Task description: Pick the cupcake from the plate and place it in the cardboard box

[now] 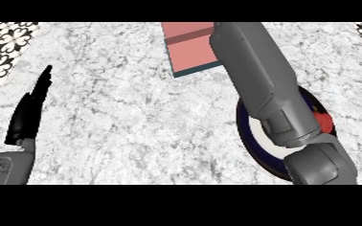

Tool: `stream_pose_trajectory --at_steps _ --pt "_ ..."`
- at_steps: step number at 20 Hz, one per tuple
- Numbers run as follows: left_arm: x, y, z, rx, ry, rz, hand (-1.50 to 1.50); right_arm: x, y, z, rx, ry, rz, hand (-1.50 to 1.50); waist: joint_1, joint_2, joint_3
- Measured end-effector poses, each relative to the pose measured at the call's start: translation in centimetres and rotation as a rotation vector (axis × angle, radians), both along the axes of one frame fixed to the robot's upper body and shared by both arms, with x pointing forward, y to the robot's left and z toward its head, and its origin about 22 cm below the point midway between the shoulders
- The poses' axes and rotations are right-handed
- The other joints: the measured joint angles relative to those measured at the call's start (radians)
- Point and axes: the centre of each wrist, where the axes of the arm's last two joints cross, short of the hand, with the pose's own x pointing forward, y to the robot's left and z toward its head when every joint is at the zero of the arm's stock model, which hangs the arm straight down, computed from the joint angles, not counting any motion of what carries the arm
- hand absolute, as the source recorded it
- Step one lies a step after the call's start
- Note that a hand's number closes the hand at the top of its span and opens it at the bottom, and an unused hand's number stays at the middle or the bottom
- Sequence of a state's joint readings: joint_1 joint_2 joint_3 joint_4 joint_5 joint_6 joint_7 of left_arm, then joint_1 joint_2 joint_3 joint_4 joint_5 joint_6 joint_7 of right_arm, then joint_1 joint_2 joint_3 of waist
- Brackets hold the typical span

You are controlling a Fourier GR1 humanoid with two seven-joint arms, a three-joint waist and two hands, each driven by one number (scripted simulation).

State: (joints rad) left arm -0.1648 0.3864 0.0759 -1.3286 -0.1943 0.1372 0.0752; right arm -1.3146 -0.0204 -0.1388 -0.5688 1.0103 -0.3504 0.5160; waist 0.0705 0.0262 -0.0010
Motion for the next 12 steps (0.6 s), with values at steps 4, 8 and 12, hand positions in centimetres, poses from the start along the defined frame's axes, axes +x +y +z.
stream_pose_trajectory --at_steps 4,8,12 --pt "0.3 -0.2 0.3 -0.005 -0.008 -0.021 0.00 0.8 -0.6 -1.1 -0.009 0.032 -0.038 1.50 0.018 0.009 0.000" --pt "0.5 -0.5 0.8 0.002 -0.019 -0.033 0.00 1.3 -1.3 -2.0 0.022 0.064 -0.106 -1.50 0.033 0.015 0.000" --pt "0.9 -1.1 0.9 -0.001 -0.023 -0.040 0.00 1.6 -2.0 -3.1 0.103 0.118 -0.140 -1.50 0.044 0.023 0.001"
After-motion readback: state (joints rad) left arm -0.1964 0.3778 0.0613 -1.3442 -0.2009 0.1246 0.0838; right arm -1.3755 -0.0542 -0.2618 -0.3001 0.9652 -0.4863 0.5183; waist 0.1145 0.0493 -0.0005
